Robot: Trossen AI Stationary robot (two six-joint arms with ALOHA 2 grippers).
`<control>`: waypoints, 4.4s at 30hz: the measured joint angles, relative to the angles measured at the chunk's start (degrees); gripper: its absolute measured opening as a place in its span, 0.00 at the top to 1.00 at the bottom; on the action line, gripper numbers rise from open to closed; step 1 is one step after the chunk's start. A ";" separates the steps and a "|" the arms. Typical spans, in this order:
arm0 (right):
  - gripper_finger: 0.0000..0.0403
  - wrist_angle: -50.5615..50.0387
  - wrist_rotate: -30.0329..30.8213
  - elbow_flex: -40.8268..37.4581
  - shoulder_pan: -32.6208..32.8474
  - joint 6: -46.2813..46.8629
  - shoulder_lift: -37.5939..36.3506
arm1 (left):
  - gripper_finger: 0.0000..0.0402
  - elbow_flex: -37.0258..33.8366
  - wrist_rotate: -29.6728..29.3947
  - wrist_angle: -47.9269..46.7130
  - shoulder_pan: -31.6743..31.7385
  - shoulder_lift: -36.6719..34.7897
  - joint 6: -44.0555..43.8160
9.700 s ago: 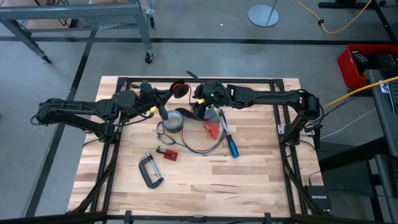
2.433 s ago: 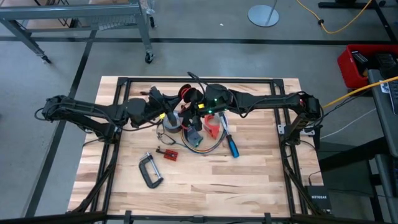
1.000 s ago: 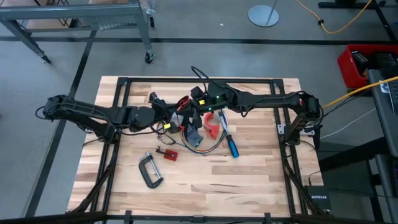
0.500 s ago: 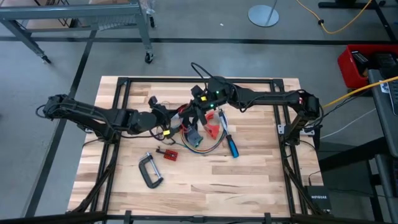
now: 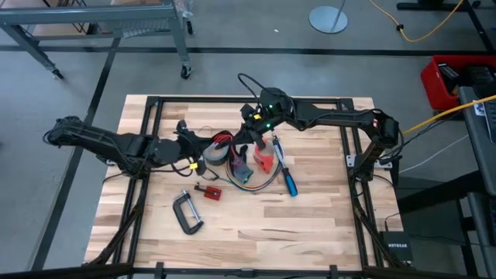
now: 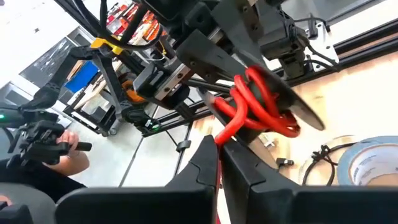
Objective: Coil cords
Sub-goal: Coil the red wire cable onto the black spool
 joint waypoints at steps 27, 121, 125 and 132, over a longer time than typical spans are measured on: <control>0.98 -2.29 -0.79 -0.02 -2.83 -8.28 0.00 | 1.00 0.00 0.37 -0.77 -0.61 -2.89 -2.04; 0.59 -21.63 24.38 0.00 -2.33 -18.98 -8.28 | 1.00 0.07 -2.94 9.94 -0.48 -4.33 6.18; 0.59 -21.05 24.37 0.00 -2.34 -18.96 -8.28 | 1.00 0.07 -2.95 9.93 -0.48 -4.33 6.16; 0.59 -22.51 24.34 0.00 -2.33 -18.96 -8.28 | 1.00 0.07 -2.95 9.92 -0.48 -4.33 6.16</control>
